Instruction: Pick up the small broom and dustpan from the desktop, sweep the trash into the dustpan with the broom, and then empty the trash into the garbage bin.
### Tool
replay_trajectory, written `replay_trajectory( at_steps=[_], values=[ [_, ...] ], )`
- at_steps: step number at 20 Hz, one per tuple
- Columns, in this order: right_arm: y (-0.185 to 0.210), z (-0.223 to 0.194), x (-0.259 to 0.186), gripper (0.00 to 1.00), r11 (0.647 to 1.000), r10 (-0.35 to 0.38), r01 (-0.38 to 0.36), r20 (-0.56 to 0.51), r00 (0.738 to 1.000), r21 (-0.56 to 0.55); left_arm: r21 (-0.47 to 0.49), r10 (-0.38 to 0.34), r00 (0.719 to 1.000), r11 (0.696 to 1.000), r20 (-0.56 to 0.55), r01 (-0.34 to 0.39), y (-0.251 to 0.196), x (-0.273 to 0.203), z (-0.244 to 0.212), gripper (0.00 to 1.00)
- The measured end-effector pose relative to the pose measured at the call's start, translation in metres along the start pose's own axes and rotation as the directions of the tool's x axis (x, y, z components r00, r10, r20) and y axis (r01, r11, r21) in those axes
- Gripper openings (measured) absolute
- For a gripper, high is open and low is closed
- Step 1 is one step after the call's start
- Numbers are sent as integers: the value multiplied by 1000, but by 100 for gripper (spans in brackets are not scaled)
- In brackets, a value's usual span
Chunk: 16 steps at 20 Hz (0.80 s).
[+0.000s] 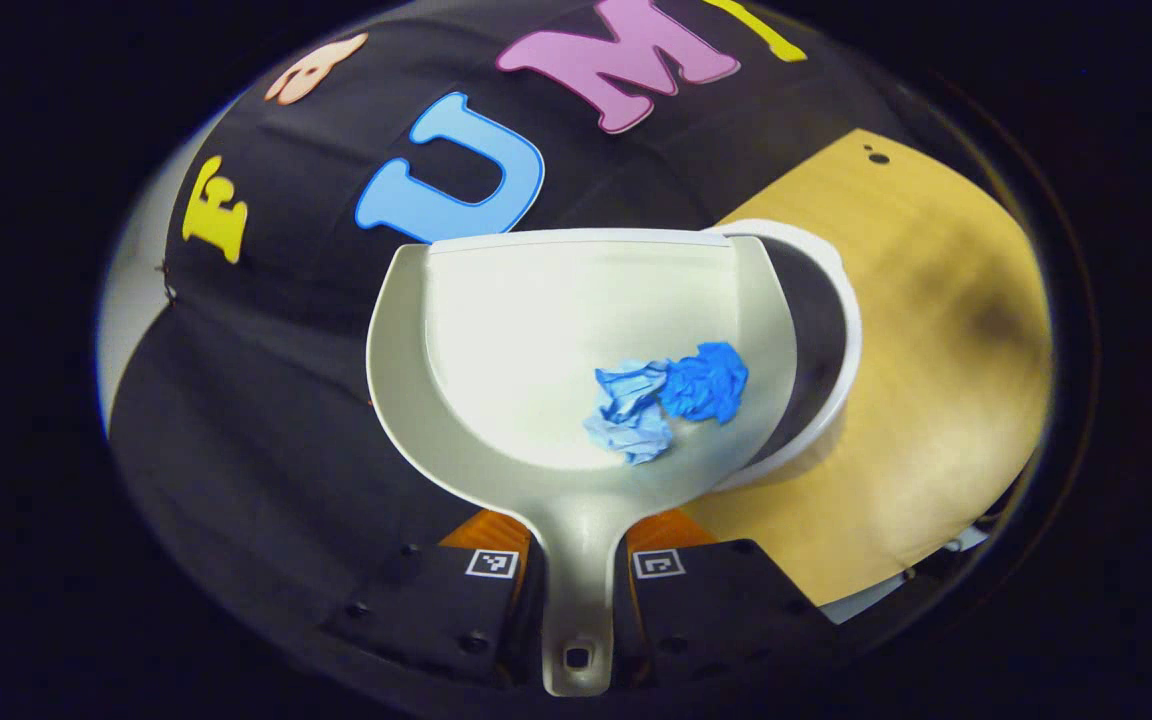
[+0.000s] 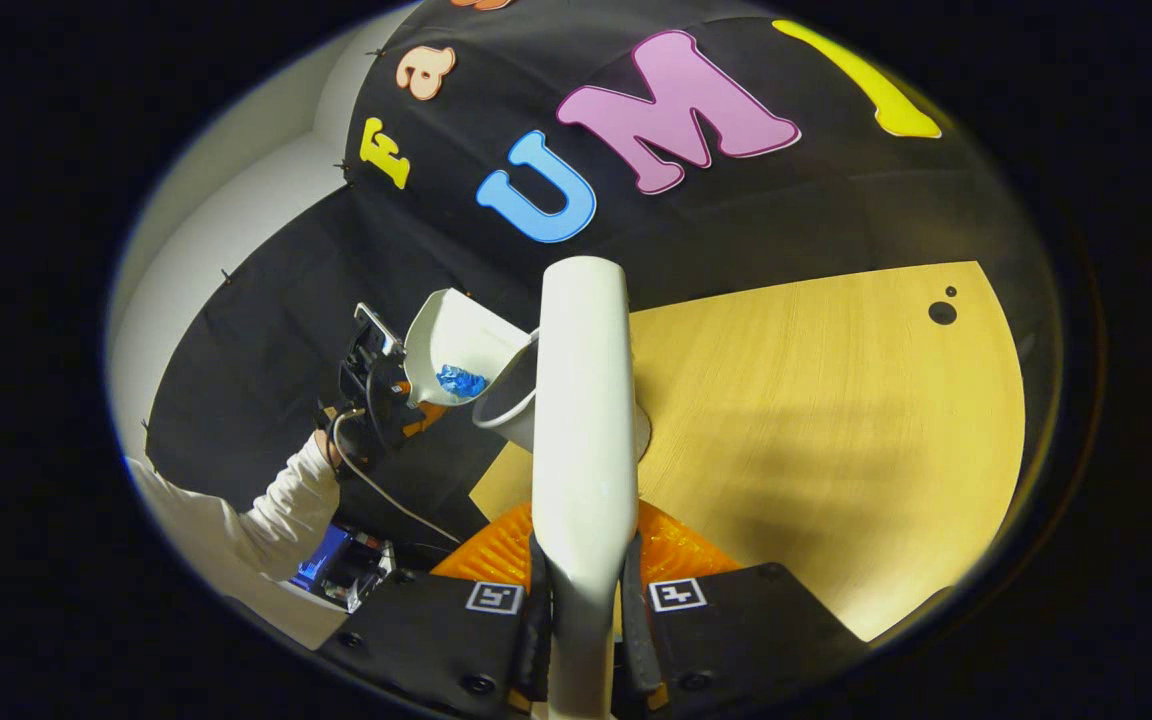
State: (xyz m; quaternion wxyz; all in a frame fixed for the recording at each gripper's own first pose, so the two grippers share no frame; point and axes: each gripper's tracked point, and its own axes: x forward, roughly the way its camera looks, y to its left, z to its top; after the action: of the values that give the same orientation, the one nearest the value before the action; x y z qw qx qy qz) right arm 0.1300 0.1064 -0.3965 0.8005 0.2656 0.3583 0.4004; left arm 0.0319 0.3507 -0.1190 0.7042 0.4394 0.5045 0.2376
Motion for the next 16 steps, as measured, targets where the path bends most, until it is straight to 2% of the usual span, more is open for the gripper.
replay_trajectory(
  at_steps=[3, 5, 6, 9, 13, 14, 15, 16],
  values=[
    [-2, -2, 1, 31, 1000, -4, 4, -7, 1000, 12, 200, 104, 995, 974, 4, -103, 23, 3, 1, 25],
    [-6, -8, 3, 31, 1000, -10, 10, -14, 1000, 18, 307, 162, 987, 938, 19, -160, 33, 2, 2, 25],
    [-7, -11, 1, 31, 1000, -8, 9, -17, 1000, 21, 364, 194, 980, 911, 37, -194, 38, 3, 5, 25],
    [-7, -16, 0, 31, 1000, -14, 14, -23, 1000, 12, 519, 291, 951, 799, 109, -304, 46, 0, 9, 25],
    [-8, -17, -1, 31, 999, -17, 18, -17, 1000, 35, 660, 363, 899, 617, 245, -429, 53, -4, 16, 25],
    [-9, -18, -1, 31, 999, -21, 22, -20, 1000, 36, 670, 358, 894, 596, 271, -442, 53, -3, 17, 25],
    [-11, -19, 0, 31, 999, -33, 34, -22, 999, 31, 663, 343, 896, 605, 284, -441, 55, -1, 15, 25],
    [-13, -20, -2, 31, 999, -43, 44, -25, 999, 26, 636, 325, 903, 642, 280, -429, 55, 1, 13, 24]
  ],
)
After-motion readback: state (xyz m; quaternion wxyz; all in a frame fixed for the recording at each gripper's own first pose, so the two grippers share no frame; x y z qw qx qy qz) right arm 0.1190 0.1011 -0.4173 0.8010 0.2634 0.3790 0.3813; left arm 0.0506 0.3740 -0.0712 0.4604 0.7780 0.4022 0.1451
